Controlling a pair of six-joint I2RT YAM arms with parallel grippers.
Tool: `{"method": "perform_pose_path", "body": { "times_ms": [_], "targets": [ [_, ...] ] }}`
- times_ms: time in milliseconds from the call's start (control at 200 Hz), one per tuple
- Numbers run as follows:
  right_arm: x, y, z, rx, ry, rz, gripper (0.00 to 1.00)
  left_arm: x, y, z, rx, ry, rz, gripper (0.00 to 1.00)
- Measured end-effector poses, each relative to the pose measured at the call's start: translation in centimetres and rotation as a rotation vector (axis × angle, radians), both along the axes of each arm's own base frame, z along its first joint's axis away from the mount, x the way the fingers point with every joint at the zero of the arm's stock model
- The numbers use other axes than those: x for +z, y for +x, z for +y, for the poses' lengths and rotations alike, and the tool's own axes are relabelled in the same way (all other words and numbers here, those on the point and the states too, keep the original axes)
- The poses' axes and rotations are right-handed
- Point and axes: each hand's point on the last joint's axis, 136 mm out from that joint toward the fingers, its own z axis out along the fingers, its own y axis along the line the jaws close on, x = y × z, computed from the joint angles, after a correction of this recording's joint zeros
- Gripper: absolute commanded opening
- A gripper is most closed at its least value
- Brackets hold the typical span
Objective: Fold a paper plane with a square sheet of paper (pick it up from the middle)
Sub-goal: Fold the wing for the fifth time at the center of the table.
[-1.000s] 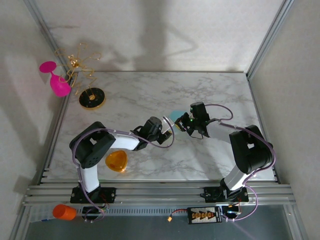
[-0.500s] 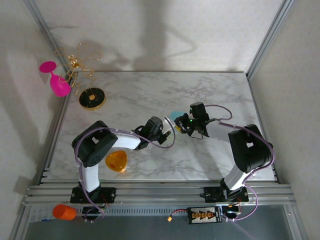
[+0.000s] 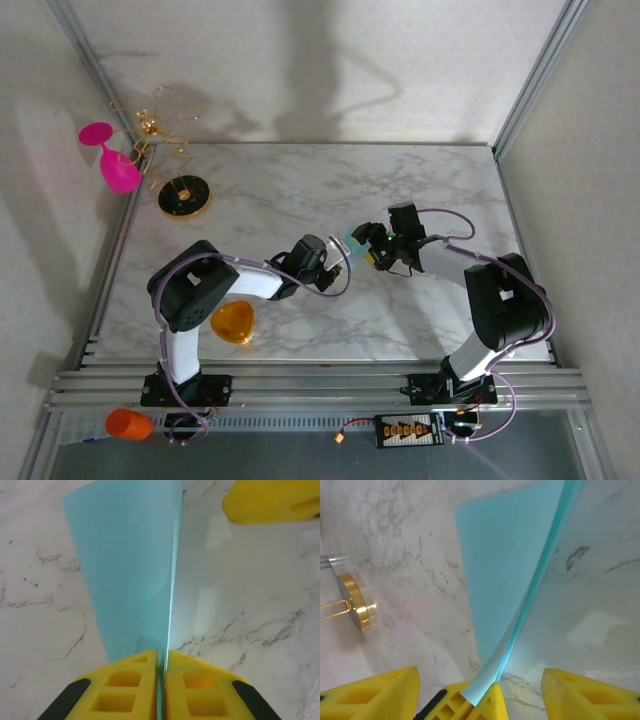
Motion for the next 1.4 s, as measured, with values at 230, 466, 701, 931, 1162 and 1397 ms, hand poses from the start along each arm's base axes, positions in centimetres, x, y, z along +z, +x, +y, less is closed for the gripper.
{"method": "perform_pose_path", "body": {
  "times_ms": [230, 466, 701, 931, 1162, 1397],
  "targets": [
    [1.0, 0.7, -1.2, -0.042, -0.008, -0.030, 0.67, -0.3, -0.2, 0.2, 0.009, -0.046, 0.075, 0.11],
    [0.6, 0.5, -1.8, -0.054, -0.015, -0.018, 0.66, -0.8, 0.2, 0.2, 0.029, -0.086, 0.149, 0.11],
    [0.8, 0.3, -2.1, -0.060, -0.015, -0.021, 0.67, -0.8, 0.3, 0.3, 0.043, -0.112, 0.206, 0.08],
    [0.9, 0.4, -2.3, -0.056, -0.020, -0.031, 0.67, -0.3, 0.6, 0.1, 0.059, -0.130, 0.283, 0.05],
    [0.8, 0.4, -2.5, -0.053, -0.033, -0.040, 0.67, -0.4, 0.4, 0.1, 0.093, -0.168, 0.377, 0.02],
    [0.8, 0.5, -2.6, -0.048, -0.047, -0.051, 0.67, -0.6, 0.3, 0.2, 0.138, -0.222, 0.468, 0.01]
  ]
}}
